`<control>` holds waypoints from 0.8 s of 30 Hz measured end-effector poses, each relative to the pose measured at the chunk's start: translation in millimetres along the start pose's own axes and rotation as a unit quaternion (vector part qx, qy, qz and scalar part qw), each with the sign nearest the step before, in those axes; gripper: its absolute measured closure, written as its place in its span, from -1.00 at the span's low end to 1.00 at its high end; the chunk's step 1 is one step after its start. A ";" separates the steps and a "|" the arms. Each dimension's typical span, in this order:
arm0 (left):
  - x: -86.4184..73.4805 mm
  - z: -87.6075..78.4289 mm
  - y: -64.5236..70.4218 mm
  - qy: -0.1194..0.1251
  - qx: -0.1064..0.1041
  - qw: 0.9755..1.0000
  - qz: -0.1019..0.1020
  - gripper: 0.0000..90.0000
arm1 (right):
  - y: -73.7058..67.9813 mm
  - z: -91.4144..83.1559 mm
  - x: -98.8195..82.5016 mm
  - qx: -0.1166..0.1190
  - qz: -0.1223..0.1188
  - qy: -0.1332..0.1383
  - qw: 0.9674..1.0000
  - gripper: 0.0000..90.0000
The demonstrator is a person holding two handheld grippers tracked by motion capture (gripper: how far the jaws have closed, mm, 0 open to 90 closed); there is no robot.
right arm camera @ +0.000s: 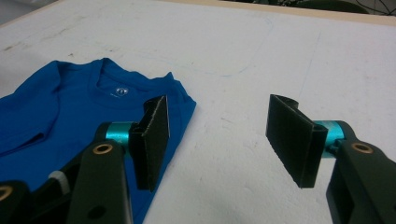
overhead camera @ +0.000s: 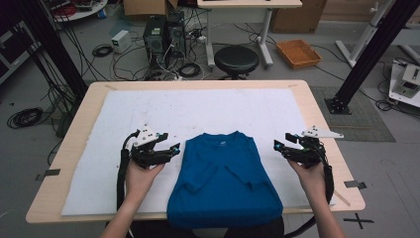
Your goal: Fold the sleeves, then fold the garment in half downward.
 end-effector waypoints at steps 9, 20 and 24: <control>3.4 1.2 4.9 0.008 -0.009 1.000 0.001 -0.13 | -0.7 0.9 4.0 0.001 0.006 0.003 1.000 -0.13; 5.7 4.1 9.9 0.011 -0.011 1.000 0.000 -0.13 | -5.2 4.8 0.8 0.004 0.000 -0.002 1.000 -0.12; 3.0 4.5 8.5 0.006 -0.012 1.000 0.001 -0.13 | -6.5 6.6 1.3 0.005 0.000 -0.003 1.000 -0.12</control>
Point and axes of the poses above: each handheld gripper's, and its own axes: z roughly forward along the jaws, x roughly out of its top, y roughly to its right, the point moved 8 cm from there along z, roughly forward along the jaws, and after that the axes turned 4 degrees about z, right-handed, at the moved point
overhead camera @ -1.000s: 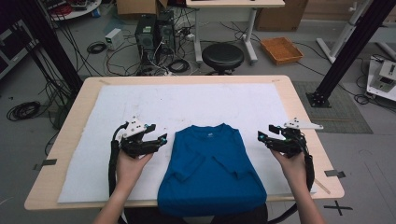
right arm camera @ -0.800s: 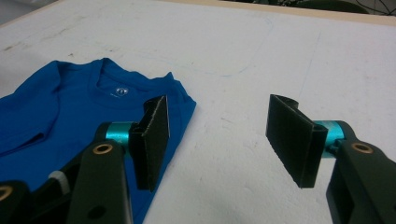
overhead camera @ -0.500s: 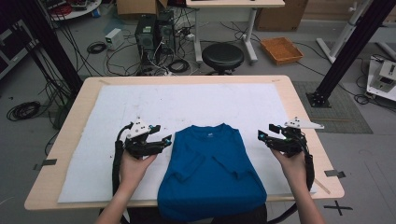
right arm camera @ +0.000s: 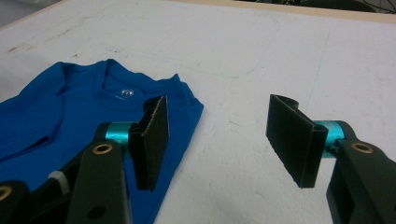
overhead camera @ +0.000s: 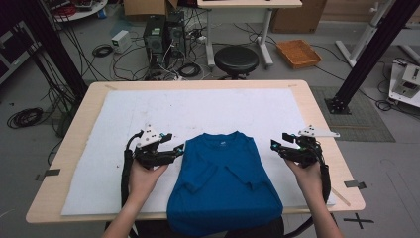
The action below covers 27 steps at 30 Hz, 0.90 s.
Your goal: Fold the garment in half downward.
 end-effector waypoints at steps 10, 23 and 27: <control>-1.6 22.4 -3.1 -0.036 -0.007 0.999 -0.028 -0.11 | 1.4 15.3 2.9 0.000 -0.002 -0.014 1.000 -0.04; -23.2 71.7 -4.5 -0.124 -0.010 0.991 -0.057 0.07 | -9.6 88.5 -7.5 -0.005 0.014 -0.111 0.994 0.31; -29.6 77.1 -3.0 -0.146 -0.007 0.988 -0.056 0.25 | -11.1 96.7 -14.8 -0.010 0.012 -0.135 0.991 0.54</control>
Point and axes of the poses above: each handheld gripper's, and its own axes: z roughly forward along the jaws, x roughly out of its top, y roughly to its right, the point moved 8 cm from there along z, roughly forward along the jaws, and after that the axes turned 4 degrees about z, right-handed, at the moved point
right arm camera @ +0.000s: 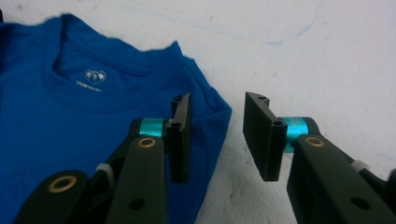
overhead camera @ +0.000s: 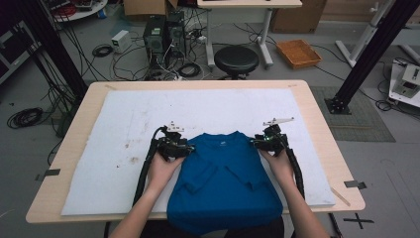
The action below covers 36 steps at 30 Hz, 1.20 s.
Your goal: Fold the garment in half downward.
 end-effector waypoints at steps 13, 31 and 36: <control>-1.7 -7.4 -16.4 0.008 0.020 1.000 -0.009 0.62 | 4.4 -7.6 -3.0 -0.008 -0.019 0.008 1.000 0.84; 8.8 10.2 -8.0 -0.020 0.014 0.999 0.021 0.76 | 0.2 18.1 10.3 -0.010 -0.040 -0.016 0.999 0.79; 10.9 10.7 -7.7 -0.019 0.019 0.999 0.036 0.94 | -2.6 15.9 11.4 -0.003 -0.052 -0.011 0.999 0.97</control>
Point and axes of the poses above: each handheld gripper's, and its own axes: z roughly forward along the jaws, x roughly out of its top, y roughly to its right, the point moved 8 cm from there along z, roughly forward along the jaws, and after that the axes turned 4 degrees about z, right-handed, at the moved point
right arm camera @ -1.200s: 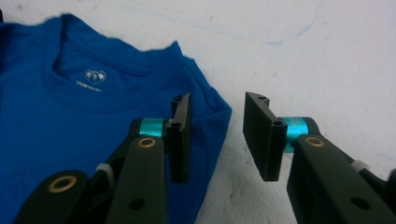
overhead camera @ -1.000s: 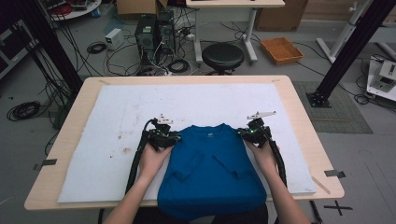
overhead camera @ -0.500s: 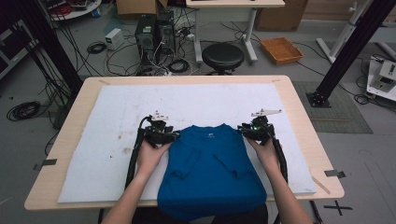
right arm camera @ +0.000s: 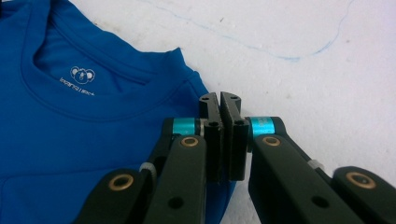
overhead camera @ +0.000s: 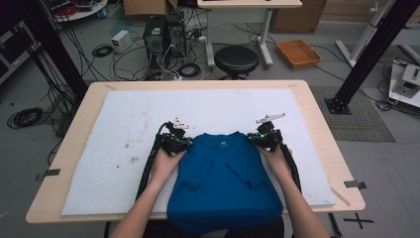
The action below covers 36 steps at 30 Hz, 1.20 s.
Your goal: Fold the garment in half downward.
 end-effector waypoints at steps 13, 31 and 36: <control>27.5 4.7 -29.8 0.029 0.005 1.000 0.003 0.97 | 19.8 0.8 27.1 0.018 0.041 0.048 0.998 0.97; 39.0 -57.4 4.1 0.108 -0.014 0.991 0.082 0.97 | -10.0 -70.7 23.8 0.034 -0.021 0.141 0.989 0.97; 10.4 -86.1 38.2 0.122 -0.023 0.985 0.121 0.97 | -30.0 -95.0 -5.3 0.039 -0.042 0.156 0.986 0.97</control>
Point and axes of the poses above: each handheld gripper's, and its own axes: z roughly forward along the jaws, x roughly out of its top, y roughly to its right, the point moved 8 cm from there along z, roughly forward along the jaws, and after that the axes turned 4 degrees about z, right-handed, at the moved point
